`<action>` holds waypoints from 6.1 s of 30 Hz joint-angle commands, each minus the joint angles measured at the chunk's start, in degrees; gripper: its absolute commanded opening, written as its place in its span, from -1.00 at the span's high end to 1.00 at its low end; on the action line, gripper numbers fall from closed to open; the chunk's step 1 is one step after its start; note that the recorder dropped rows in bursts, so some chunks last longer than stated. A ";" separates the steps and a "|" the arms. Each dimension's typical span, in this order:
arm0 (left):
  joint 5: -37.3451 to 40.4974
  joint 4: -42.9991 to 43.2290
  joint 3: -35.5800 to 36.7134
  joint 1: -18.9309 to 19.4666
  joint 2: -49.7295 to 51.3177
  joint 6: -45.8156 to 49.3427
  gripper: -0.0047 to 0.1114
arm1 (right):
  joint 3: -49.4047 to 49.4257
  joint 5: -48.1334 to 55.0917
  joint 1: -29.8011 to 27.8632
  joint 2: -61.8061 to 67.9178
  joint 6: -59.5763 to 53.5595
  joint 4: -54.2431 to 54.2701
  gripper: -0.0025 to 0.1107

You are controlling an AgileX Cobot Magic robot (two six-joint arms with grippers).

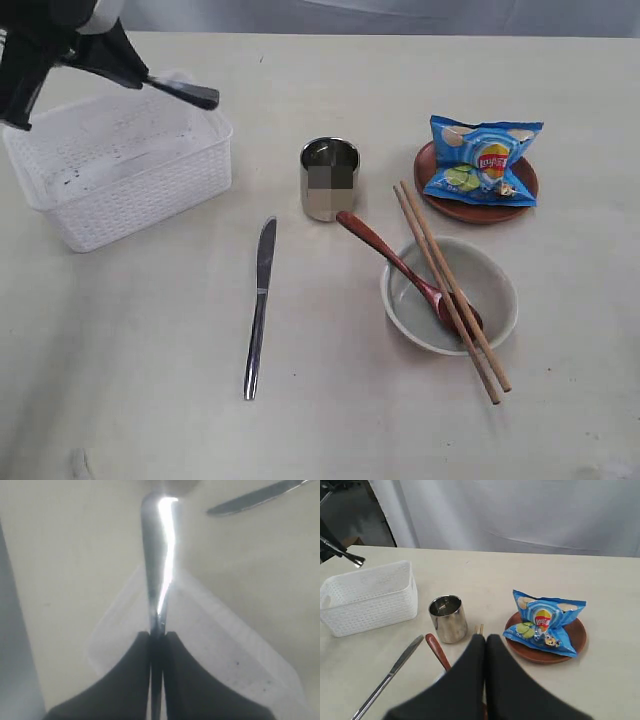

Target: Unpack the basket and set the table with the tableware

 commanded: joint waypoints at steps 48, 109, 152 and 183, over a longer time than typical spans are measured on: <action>-26.18 15.07 18.65 -43.14 14.89 12.02 0.92 | 0.06 1.27 0.13 -0.03 -0.65 -0.17 0.96; -24.71 14.90 18.65 -43.14 10.01 -11.65 0.04 | 0.06 1.27 0.13 -0.03 -0.65 -0.17 0.96; -47.20 -33.49 45.82 -23.46 -6.10 -74.94 0.82 | -16.71 0.02 42.63 74.12 20.20 8.84 0.95; -43.58 -33.49 45.51 -23.46 -1.86 -72.14 0.92 | -16.71 -9.67 40.52 94.17 11.42 13.46 0.95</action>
